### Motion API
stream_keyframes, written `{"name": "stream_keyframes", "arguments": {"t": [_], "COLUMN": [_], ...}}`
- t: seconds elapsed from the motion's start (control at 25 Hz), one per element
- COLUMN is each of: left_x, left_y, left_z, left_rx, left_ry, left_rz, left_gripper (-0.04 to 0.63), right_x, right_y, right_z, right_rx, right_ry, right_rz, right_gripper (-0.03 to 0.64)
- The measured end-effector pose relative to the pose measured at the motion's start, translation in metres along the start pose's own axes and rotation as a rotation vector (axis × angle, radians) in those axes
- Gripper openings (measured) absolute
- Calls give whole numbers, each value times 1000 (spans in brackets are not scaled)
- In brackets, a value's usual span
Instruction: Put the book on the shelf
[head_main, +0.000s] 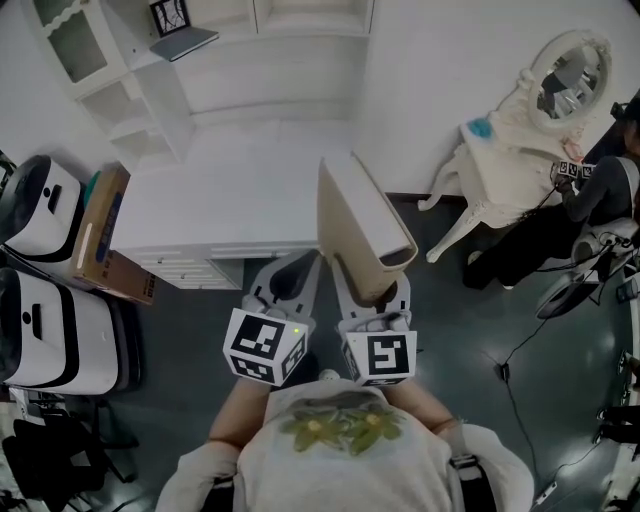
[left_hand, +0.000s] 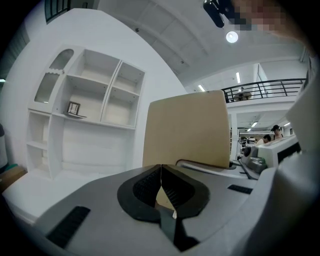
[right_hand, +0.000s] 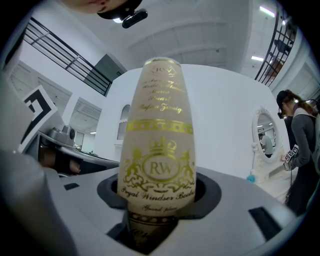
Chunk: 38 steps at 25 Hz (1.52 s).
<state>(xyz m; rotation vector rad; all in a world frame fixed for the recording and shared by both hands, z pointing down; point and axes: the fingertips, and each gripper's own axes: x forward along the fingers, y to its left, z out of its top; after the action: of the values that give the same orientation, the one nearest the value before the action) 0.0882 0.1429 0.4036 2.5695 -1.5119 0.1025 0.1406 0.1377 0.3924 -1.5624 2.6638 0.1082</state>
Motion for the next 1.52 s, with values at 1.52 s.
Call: {"name": "stream_keyframes", "arguments": {"t": [1.52], "left_x": [79], "left_y": [206], "left_z": [41], "left_rx": [-13], "left_ry": [-25], "left_rz": [-106], "left_gripper": [28], "right_x": [201], "right_y": [24], "right_z": [-4], "right_rx": [-22], "right_ry": [-14], "right_rz": [-150], "right_gripper": [242]}}
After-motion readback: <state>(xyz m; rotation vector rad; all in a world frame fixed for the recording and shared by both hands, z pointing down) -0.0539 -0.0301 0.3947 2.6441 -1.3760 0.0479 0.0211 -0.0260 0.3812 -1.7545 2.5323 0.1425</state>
